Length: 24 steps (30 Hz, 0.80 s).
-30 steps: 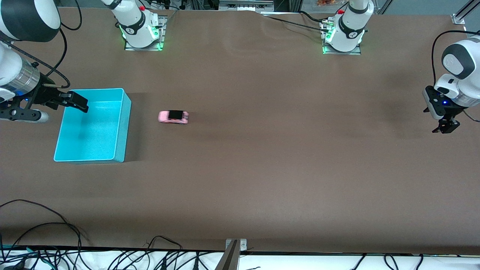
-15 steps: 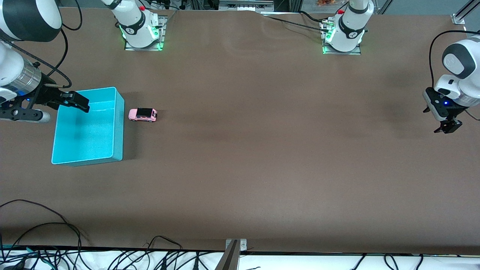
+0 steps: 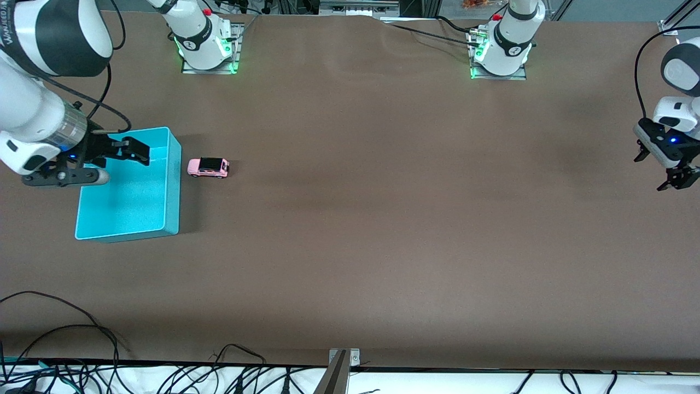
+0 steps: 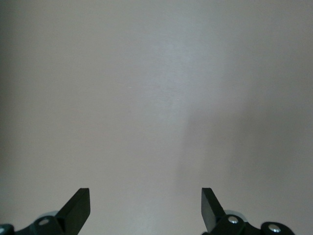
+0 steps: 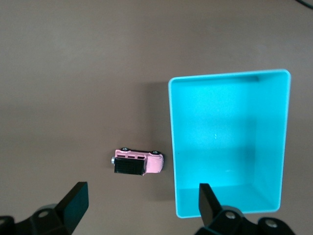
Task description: Wind and store pink jeep toy
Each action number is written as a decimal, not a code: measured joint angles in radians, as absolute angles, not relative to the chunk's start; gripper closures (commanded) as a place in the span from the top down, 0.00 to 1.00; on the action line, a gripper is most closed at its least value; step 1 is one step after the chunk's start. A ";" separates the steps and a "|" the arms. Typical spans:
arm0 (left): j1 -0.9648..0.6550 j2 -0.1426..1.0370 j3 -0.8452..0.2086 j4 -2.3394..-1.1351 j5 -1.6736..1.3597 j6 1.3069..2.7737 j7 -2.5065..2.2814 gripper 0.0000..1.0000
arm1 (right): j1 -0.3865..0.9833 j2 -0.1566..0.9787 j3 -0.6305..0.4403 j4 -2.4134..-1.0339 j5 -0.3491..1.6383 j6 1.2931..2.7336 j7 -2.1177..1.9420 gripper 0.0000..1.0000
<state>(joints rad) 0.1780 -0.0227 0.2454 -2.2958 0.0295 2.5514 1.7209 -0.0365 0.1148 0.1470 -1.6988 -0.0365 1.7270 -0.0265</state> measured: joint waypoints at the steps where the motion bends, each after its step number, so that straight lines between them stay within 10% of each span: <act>1: 0.178 -0.033 0.245 -2.296 0.030 2.546 1.704 1.00 | -0.034 0.116 0.148 -1.699 -0.037 1.717 -0.070 1.00; 24: 0.171 -0.100 0.155 -2.107 0.029 2.123 1.268 1.00 | -0.028 0.186 0.153 -1.840 -0.005 1.729 -0.938 1.00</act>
<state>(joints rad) 0.1712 -0.1002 0.1546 -2.1071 0.0295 2.1235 1.2677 -0.0283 0.1857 0.1526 -1.8396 -0.0049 1.7288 -0.9375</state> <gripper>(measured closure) 0.000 0.000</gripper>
